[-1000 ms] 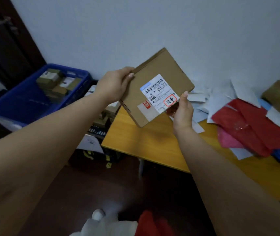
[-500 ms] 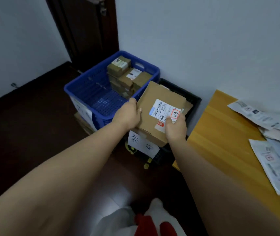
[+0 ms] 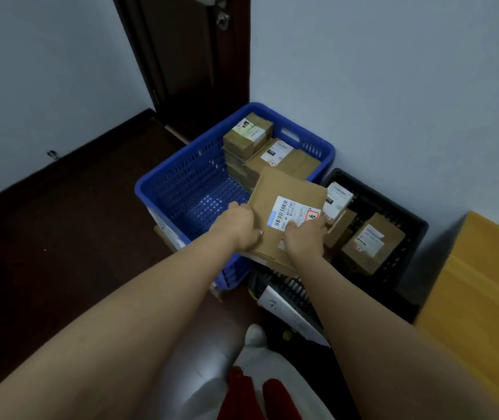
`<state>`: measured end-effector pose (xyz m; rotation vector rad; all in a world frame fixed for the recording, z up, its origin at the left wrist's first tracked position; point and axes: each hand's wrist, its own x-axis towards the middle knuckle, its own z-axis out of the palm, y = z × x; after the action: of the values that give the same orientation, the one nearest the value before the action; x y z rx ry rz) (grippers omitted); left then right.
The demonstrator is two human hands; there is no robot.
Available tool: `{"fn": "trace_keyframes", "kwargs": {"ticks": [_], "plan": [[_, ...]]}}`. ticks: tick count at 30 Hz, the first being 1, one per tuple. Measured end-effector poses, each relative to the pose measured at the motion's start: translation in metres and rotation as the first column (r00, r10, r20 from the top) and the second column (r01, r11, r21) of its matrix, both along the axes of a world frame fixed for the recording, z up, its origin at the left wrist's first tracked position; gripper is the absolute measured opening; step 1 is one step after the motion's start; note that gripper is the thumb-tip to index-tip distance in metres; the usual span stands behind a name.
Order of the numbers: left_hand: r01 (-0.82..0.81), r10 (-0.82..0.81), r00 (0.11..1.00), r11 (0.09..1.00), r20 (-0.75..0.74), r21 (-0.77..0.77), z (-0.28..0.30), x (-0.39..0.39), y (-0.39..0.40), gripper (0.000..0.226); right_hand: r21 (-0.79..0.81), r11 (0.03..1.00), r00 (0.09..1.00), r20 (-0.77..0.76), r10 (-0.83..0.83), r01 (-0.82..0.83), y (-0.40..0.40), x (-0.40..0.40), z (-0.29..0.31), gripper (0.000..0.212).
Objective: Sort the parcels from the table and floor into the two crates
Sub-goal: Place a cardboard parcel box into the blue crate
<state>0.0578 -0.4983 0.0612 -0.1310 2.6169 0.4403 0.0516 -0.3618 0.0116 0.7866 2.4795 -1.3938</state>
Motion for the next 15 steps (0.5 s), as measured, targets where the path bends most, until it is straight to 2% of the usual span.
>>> {"fn": "trace_keyframes", "kwargs": {"ticks": [3, 6, 10, 15], "plan": [[-0.033, 0.033, 0.999, 0.999, 0.017, 0.01, -0.005, -0.038, -0.023, 0.066, 0.049, 0.994, 0.993, 0.059, 0.099, -0.102, -0.021, -0.041, -0.003, 0.075], [-0.042, 0.041, 0.998, 0.999, 0.046, 0.016, -0.012, -0.068, -0.045, 0.065, 0.014, 0.986, 0.98, 0.115, 0.165, -0.168, -0.038, -0.071, -0.01, 0.081], [0.011, -0.012, 0.996, 1.0, 0.085, 0.008, -0.022, -0.11, -0.071, 0.067, -0.041, 0.986, 0.974, 0.156, 0.166, -0.162, -0.059, -0.103, -0.026, 0.078], [0.135, -0.138, 0.975, 0.99, 0.174, 0.03, -0.04, -0.169, -0.104, 0.067, 0.019, 0.993, 0.952, 0.287, 0.105, -0.115, -0.096, -0.148, -0.043, 0.086]]}}
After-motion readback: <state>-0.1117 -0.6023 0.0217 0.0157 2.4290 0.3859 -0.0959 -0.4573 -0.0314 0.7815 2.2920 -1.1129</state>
